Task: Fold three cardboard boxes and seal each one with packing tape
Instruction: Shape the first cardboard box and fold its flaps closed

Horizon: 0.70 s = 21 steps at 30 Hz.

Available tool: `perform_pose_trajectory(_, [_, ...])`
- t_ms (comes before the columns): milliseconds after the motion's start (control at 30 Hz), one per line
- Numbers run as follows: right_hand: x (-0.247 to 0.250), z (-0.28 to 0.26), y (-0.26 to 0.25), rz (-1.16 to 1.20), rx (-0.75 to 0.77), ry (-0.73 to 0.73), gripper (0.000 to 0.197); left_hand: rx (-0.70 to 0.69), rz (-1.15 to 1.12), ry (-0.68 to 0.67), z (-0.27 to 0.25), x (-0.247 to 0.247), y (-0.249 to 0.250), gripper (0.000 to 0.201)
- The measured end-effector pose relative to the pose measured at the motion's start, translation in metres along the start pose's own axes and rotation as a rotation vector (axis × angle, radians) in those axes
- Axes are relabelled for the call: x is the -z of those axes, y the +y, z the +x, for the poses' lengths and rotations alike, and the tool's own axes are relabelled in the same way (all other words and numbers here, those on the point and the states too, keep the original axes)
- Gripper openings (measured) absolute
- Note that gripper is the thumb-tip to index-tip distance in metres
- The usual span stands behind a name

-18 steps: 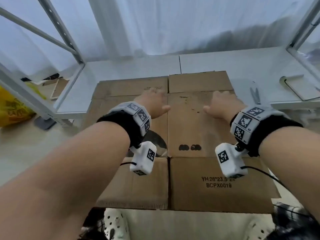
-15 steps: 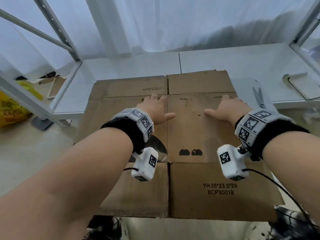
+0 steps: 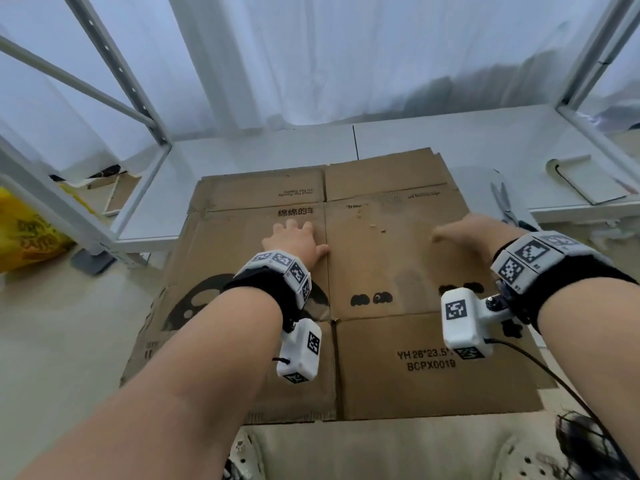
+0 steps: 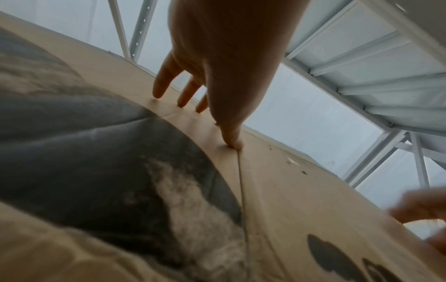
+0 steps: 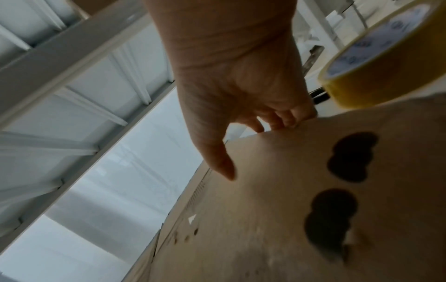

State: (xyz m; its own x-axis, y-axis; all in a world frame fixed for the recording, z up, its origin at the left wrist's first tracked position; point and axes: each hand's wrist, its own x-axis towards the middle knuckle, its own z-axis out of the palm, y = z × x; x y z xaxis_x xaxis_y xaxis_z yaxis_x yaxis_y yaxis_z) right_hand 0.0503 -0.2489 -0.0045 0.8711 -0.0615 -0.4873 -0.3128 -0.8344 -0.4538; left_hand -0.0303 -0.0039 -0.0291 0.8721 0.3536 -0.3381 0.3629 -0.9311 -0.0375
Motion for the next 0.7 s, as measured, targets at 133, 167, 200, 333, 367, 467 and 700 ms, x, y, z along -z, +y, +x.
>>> perform_pose_trajectory(133, [0.009,-0.016,0.003,0.219,0.081,0.059,0.071,-0.072,-0.028,-0.069,-0.017,0.003,0.000,0.060])
perform_pose_trajectory(167, [0.012,-0.021,0.002,0.302,0.139,0.105,0.069,-0.116,-0.060,-0.076,-0.022,0.003,-0.001,0.065])
perform_pose_trajectory(200, [0.014,-0.025,0.001,0.363,0.203,0.155,0.064,-0.162,-0.096,-0.085,-0.028,0.003,-0.002,0.071])
perform_pose_trajectory(333, [0.021,-0.032,-0.001,0.392,0.374,0.208,0.016,-0.315,-0.143,-0.155,-0.046,0.002,-0.002,0.095])
perform_pose_trajectory(367, [0.024,-0.036,-0.001,0.379,0.370,0.151,0.014,-0.331,-0.145,-0.175,-0.050,0.002,-0.001,0.099])
perform_pose_trajectory(467, [0.030,-0.057,0.000,0.357,0.342,-0.181,0.048,-0.329,-0.104,-0.179,-0.058,0.002,0.003,0.102])
perform_pose_trajectory(700, [0.030,-0.069,0.005,0.650,0.337,-0.232,0.067,-0.317,-0.126,-0.008,-0.068,0.011,0.003,0.077])
